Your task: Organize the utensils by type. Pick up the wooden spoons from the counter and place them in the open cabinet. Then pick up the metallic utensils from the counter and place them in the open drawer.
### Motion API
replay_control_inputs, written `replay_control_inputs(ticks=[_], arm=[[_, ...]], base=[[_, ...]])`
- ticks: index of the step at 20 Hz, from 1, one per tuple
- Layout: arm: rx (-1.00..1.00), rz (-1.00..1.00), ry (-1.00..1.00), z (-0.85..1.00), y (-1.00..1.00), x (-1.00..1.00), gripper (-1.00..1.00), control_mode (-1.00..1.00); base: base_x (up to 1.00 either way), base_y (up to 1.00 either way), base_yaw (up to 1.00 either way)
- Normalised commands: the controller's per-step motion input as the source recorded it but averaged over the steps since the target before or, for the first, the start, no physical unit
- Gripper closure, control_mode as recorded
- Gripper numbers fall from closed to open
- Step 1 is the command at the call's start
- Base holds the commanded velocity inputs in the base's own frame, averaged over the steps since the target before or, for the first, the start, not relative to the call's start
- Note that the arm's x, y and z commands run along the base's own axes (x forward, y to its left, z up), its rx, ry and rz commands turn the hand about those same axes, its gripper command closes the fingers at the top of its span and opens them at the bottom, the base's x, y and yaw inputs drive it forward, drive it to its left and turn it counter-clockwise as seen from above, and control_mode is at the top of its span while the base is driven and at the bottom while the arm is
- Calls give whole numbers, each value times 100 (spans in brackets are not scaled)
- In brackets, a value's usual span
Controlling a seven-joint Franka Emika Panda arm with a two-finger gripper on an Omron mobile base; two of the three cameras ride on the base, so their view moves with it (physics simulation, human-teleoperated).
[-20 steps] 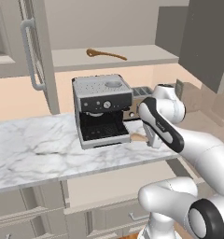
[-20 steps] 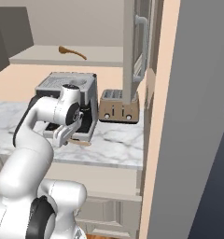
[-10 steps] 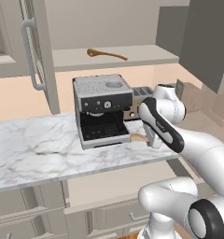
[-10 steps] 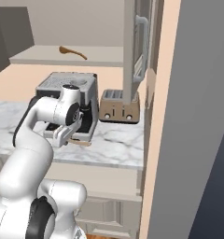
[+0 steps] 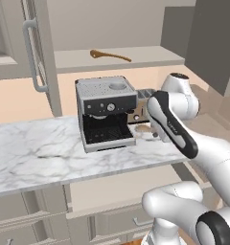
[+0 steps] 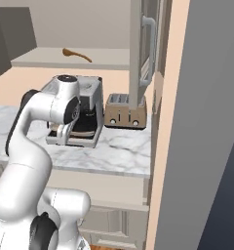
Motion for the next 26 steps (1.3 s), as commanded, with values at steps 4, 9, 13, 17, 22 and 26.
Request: replay_control_inputs(ticks=[4,9,13,17,22,26], arm=[[0,25,-31,73,-4,16,100,-100],[0,8,-30,71,-7,34,100,-100],[7,0,-14,74,-10,43,100,-100],[7,0,-3,66,-7,59,100,-100],[0,-8,0,51,0,64,100,-100],[0,-9,-10,34,0,66,100,-100]], base=[[0,0,0],[0,0,0],[0,0,0],[0,0,0],[0,0,0],[0,0,0]])
